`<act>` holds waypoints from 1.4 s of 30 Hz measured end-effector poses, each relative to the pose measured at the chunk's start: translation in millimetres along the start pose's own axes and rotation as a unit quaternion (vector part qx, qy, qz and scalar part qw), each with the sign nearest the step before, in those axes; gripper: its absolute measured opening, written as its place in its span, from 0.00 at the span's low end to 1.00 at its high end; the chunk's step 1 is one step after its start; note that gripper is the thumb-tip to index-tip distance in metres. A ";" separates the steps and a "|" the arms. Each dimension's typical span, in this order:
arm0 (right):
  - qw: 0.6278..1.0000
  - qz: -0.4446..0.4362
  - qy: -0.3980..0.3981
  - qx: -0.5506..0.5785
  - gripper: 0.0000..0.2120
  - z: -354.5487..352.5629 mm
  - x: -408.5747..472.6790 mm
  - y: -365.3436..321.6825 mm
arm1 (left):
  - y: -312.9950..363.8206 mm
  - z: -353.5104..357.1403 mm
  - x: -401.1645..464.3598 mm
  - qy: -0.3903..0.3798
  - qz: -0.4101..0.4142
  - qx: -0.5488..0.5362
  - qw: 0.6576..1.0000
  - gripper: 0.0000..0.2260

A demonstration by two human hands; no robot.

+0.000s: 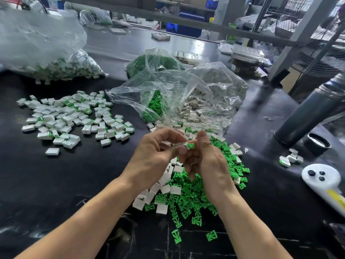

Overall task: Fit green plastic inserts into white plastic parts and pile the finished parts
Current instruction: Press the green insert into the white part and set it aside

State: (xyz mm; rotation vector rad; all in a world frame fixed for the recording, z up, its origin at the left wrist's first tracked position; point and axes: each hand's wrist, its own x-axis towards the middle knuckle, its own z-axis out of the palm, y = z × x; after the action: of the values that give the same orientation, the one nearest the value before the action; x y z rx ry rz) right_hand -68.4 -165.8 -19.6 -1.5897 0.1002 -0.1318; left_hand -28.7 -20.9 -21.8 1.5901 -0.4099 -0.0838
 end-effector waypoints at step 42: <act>0.989 -0.042 -0.140 -0.023 0.22 8.6 5.0 9.7 | 4.4 -4.9 -1.6 -0.028 -0.010 -0.018 0.999 0.01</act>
State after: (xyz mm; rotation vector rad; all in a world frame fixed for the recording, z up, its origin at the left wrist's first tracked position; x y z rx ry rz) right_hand -62.1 -158.3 -29.3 -1.6437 -0.1834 0.0301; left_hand -29.6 -15.8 -17.5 1.5599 -0.4340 -0.1495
